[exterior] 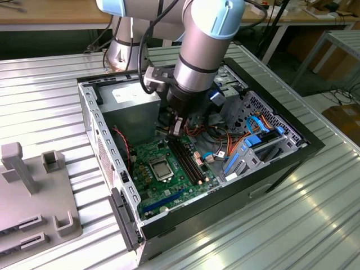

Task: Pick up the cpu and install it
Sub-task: 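Install the first cpu locking lever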

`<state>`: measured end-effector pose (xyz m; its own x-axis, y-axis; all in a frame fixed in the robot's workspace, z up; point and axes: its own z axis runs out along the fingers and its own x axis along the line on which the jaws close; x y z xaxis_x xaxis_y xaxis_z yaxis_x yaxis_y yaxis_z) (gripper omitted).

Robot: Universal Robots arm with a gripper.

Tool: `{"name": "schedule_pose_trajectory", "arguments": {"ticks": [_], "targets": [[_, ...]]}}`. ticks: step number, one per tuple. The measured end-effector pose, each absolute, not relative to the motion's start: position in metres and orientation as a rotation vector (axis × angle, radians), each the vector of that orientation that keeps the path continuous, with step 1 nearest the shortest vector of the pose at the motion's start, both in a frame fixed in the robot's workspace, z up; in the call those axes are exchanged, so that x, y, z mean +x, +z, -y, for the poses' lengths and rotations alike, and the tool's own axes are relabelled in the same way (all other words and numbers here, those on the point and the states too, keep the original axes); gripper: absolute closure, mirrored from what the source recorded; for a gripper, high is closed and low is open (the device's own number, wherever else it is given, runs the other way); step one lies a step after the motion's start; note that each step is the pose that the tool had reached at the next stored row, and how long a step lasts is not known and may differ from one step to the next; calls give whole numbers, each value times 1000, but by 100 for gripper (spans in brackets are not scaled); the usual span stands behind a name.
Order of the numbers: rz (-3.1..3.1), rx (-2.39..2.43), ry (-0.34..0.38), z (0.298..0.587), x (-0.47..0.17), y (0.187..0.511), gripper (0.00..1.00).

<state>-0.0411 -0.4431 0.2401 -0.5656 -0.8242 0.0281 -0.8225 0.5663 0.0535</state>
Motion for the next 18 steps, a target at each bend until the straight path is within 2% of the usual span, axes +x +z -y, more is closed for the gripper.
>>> {"name": "schedule_pose_trajectory", "arguments": {"ticks": [10, 18], "targets": [[2729, 1451, -53, 464, -41, 240, 89], [2711, 1484, -52, 465, -42, 240, 89]]}}
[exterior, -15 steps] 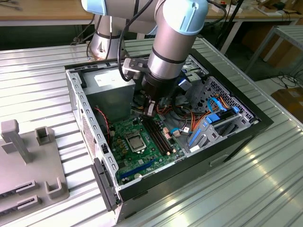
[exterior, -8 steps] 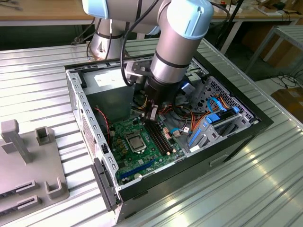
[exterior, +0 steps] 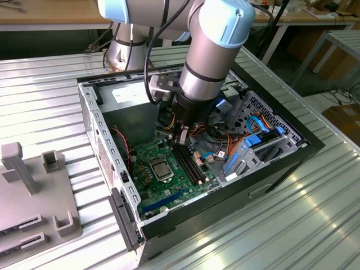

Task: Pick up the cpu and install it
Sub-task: 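Install the first cpu locking lever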

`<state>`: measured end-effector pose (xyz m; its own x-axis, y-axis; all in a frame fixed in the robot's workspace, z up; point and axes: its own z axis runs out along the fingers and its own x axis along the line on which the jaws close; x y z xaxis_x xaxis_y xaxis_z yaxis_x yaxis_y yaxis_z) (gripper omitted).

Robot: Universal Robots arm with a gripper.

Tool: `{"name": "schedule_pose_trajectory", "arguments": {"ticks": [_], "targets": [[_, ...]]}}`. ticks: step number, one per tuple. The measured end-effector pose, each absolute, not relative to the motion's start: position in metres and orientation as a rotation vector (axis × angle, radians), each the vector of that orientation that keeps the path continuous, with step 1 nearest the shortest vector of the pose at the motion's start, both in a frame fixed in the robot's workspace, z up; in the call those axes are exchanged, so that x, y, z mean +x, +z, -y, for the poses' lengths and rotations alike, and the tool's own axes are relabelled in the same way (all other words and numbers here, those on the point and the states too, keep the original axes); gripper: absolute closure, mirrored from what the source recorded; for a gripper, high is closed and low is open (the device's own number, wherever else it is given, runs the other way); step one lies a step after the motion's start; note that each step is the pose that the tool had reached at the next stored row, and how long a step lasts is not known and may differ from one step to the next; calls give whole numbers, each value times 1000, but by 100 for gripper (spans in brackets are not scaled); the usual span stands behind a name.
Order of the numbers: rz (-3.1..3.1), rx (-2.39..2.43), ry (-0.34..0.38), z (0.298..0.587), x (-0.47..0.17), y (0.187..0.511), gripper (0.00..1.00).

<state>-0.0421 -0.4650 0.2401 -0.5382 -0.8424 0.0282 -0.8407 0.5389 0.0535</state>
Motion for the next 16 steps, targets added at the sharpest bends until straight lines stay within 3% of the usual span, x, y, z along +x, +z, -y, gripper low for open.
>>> {"name": "schedule_pose_trajectory", "arguments": {"ticks": [16], "targets": [[2597, 1674, -45, 466, -47, 242, 89]]}}
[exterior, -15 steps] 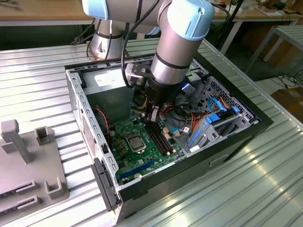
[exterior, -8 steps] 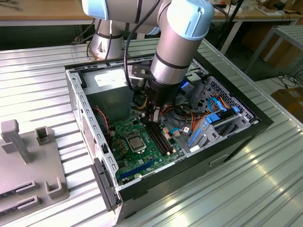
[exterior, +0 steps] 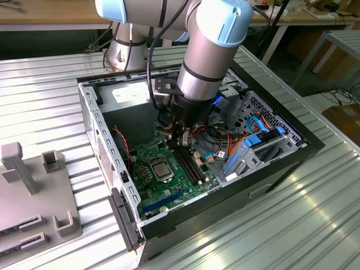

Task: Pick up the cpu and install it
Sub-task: 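Install the first cpu locking lever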

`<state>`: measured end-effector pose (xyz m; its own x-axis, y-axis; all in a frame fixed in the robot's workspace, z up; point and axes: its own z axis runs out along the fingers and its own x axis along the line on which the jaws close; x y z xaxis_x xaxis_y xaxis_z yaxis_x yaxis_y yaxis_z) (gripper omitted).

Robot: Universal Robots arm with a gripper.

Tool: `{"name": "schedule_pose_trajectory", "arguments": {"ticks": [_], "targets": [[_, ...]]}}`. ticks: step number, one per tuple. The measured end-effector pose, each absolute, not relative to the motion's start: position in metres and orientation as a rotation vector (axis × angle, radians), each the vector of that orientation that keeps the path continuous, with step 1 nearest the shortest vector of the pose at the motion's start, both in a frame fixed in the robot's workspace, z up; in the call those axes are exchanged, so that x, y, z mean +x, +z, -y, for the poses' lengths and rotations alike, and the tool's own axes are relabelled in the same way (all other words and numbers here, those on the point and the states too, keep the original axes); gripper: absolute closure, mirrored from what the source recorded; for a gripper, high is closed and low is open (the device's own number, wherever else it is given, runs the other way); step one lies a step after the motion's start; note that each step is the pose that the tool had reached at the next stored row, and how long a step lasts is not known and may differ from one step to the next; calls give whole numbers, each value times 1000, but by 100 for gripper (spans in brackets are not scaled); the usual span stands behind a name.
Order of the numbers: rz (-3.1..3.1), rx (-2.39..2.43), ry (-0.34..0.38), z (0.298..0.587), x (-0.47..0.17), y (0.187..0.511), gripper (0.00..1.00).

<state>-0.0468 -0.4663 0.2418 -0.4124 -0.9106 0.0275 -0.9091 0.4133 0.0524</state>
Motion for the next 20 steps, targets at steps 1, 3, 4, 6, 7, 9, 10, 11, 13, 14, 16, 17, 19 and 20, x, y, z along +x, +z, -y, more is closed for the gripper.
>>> {"name": "schedule_pose_trajectory", "arguments": {"ticks": [1, 3, 4, 6, 7, 9, 10, 11, 13, 14, 16, 17, 19, 20], "targets": [[2597, 1674, -45, 466, -47, 242, 89], [2597, 1674, -45, 466, -48, 242, 89], [2597, 1673, -45, 466, -48, 242, 89], [2597, 1674, -45, 466, -48, 242, 89], [2597, 1674, -45, 466, -48, 242, 89], [2597, 1674, -45, 466, -48, 242, 89], [2597, 1674, -45, 466, -48, 242, 89], [2597, 1674, -45, 466, -48, 242, 89], [2593, 1680, -45, 466, -48, 242, 89], [2584, 1693, -44, 466, -48, 242, 89], [2564, 1723, -43, 466, -49, 242, 89], [2548, 1746, -43, 466, -49, 242, 89], [2521, 1784, -41, 466, -50, 242, 89], [2514, 1794, -41, 466, -50, 242, 89]]}}
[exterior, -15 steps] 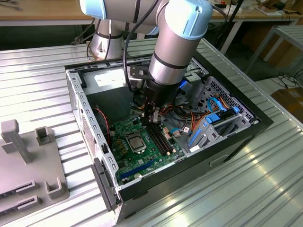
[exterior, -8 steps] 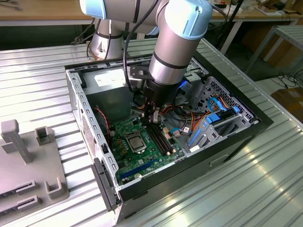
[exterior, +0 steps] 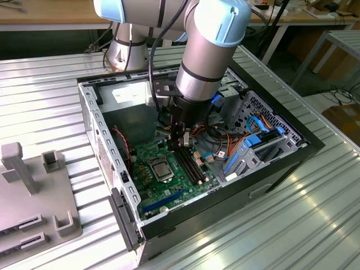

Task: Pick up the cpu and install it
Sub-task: 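Install the first cpu locking lever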

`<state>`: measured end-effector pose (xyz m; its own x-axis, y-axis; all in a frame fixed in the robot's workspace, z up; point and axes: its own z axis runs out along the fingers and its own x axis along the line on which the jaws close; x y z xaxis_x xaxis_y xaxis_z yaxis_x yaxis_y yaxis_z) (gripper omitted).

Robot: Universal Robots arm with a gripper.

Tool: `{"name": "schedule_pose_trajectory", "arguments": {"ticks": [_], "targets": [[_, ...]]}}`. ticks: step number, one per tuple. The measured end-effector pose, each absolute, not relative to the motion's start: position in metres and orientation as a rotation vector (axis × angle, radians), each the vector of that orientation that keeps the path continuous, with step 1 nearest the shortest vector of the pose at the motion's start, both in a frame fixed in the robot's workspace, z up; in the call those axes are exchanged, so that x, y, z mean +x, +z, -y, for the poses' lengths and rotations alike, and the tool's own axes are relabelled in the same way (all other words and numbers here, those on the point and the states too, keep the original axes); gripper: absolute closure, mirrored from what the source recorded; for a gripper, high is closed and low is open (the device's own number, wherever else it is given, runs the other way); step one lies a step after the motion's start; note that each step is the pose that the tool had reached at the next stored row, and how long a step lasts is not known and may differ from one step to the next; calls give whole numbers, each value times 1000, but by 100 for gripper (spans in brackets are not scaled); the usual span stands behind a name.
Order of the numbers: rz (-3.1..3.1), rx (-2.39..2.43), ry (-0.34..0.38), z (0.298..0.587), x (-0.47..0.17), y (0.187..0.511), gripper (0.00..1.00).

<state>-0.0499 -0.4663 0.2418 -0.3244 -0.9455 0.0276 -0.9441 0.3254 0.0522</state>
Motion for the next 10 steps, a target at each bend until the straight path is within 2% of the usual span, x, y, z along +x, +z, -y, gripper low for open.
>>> {"name": "schedule_pose_trajectory", "arguments": {"ticks": [10], "targets": [[2398, 1944, -36, 466, -53, 242, 89]]}}
